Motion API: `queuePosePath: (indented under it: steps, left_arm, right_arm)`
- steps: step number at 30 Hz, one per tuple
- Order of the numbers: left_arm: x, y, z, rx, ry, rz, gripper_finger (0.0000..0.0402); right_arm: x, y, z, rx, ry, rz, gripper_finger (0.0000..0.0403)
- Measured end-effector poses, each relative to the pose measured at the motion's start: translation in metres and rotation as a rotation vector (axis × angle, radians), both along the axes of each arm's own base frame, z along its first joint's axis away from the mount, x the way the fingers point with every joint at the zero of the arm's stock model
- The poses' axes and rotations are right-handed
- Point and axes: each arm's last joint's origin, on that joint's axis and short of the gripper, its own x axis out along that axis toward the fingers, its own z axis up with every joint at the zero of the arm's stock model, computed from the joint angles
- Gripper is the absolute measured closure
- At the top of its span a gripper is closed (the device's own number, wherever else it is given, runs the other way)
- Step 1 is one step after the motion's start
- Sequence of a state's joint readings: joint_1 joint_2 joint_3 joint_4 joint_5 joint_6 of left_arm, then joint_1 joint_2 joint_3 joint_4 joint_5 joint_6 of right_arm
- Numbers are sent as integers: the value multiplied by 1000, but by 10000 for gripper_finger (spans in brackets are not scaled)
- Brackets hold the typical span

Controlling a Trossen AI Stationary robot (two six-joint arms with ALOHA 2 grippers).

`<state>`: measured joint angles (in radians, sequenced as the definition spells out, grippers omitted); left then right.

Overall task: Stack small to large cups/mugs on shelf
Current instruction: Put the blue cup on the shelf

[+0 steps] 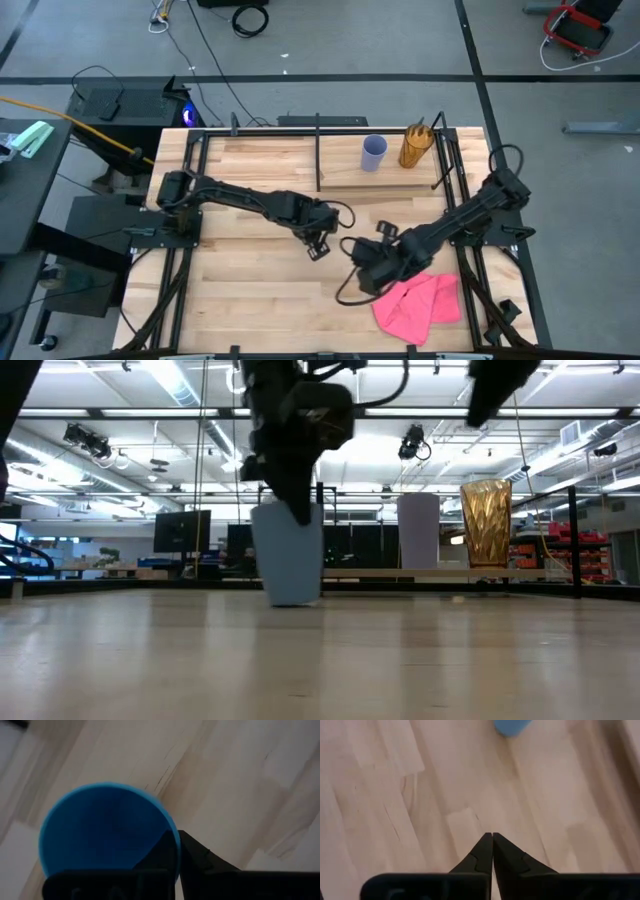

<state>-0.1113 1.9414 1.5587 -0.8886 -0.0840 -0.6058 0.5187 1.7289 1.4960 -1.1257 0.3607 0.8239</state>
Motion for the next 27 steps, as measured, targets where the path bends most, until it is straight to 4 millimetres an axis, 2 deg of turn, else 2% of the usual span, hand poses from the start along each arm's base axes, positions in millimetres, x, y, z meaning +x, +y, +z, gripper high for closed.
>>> queuePosePath:
  steps: [6, 11, 17, 27]
  left_arm:
    - [26, 8, 13, 25, -15, -66, 391]
    - [48, 9, 6, 51, 50, -134, 391]
    - [64, 6, 0, 73, 91, -194, 391]
    - [66, 9, 1, 68, 81, -189, 382]
  right_arm:
    - [-35, 4, 24, -38, -27, -70, 396]
    - [-50, 7, 27, -46, -2, -133, 387]
    - [-55, 11, 28, -40, -11, -145, 388]
    - [-55, 10, 28, -58, -14, -139, 387]
